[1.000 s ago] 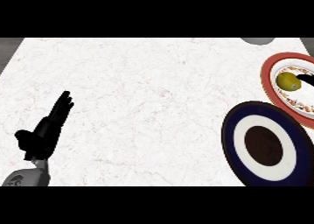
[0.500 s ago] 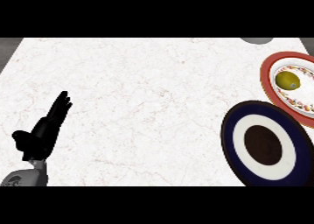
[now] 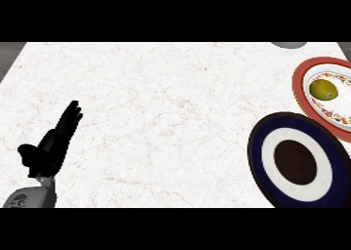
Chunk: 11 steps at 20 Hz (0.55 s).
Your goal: Pick the lemon from the plate and place it in the plate
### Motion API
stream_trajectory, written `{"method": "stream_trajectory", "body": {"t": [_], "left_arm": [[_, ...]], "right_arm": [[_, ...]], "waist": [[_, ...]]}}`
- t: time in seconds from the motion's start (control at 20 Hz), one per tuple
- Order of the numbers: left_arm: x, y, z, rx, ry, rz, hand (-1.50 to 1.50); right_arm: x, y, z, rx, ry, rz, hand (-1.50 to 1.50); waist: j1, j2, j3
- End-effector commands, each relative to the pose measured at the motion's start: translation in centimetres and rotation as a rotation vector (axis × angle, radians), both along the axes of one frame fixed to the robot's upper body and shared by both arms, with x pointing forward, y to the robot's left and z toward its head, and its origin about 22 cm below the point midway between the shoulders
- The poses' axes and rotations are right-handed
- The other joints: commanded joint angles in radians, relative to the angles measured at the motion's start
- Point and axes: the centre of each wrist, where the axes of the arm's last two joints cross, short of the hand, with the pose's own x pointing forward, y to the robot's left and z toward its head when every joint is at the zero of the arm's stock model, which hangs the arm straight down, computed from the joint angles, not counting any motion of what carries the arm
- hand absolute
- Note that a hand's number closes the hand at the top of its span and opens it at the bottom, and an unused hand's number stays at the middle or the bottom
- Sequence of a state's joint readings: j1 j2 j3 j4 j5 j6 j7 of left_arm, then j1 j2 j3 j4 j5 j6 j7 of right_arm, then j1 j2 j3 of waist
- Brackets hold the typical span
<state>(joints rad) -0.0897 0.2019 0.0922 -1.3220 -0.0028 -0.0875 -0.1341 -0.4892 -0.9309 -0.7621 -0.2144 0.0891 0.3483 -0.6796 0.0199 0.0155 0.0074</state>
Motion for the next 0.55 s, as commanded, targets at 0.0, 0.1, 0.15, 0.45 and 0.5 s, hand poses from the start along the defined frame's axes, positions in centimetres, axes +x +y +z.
{"method": "stream_trajectory", "body": {"t": [0.0, 0.1, 0.15, 0.45, 0.5], "left_arm": [[-0.2, 1.1, 0.4, 0.003, -0.004, 0.012, 0.0], [0.4, -0.1, 0.7, -0.005, -0.003, 0.011, 0.0], [-1.2, -1.0, -0.6, -0.02, 0.022, -0.012, 0.0], [-0.5, -0.3, 0.9, 0.001, -0.016, -0.007, 0.0], [0.0, 0.8, 0.1, -0.006, -0.002, -0.004, 0.0]], "right_arm": [[-3.7, -2.3, 1.3, -0.012, 0.006, 0.043, -1.5], [-4.8, -2.0, -0.6, -0.022, 0.012, 0.056, -1.5], [-3.9, -2.0, 0.4, -0.06, 0.014, 0.035, -1.5], [-6.9, -2.1, -2.3, -0.065, 0.038, 0.038, -1.5], [-4.8, -1.5, -1.7, -0.077, 0.0, 0.02, -1.5]], "waist": [[0.003, -0.002, 0.001], [0.001, -0.001, 0.002], [0.018, 0.0, 0.003], [0.006, -0.002, 0.005], [0.01, 0.004, 0.003]]}}
